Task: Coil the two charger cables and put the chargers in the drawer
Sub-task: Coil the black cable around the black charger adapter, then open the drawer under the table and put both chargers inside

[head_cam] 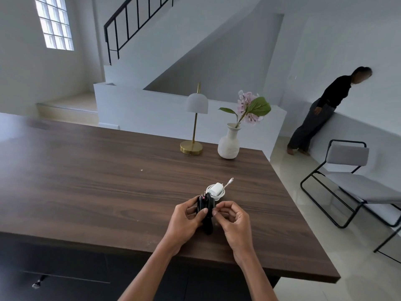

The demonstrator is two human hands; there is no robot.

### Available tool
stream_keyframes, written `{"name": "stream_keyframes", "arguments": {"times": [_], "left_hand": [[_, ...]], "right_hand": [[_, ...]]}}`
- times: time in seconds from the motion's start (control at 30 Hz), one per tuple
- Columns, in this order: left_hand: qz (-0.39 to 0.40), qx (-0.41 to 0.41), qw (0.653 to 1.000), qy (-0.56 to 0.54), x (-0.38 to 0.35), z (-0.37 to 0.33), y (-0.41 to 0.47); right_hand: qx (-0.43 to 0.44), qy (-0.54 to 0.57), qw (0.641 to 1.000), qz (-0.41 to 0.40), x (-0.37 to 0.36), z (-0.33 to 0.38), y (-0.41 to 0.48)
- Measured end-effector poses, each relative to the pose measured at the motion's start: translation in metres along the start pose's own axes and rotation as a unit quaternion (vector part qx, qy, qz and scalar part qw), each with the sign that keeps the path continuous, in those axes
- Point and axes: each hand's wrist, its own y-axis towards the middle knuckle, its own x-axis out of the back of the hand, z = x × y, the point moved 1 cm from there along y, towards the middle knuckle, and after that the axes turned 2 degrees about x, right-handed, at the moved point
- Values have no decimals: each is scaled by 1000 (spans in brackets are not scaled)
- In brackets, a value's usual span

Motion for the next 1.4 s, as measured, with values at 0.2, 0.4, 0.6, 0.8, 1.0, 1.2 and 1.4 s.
{"name": "stream_keyframes", "arguments": {"times": [0.2, 0.4, 0.6, 0.8, 1.0, 1.2, 1.4], "left_hand": [[10, 13, 1000, 1, 1, 0, 0], [-35, 15, 999, -9, -1, 11, 15], [-65, 3, 998, 6, 5, 22, 40], [-73, -2, 997, 9, 14, 21, 58], [-73, -21, 997, 16, 18, 18, 68], [-99, -13, 995, 28, 22, 13, 72], [-198, 7, 977, 84, 25, 1, 67]], "right_hand": [[-5, -11, 1000, -10, 1, 5, -4], [-11, -65, 993, -101, 0, -4, 3], [4, -133, 980, -147, -4, -15, 18], [2, -198, 968, -157, -16, -21, 36], [-21, -201, 970, -137, -25, -25, 56], [-14, -238, 964, -120, -36, -26, 74], [-4, -258, 963, -74, -36, -14, 69]]}}
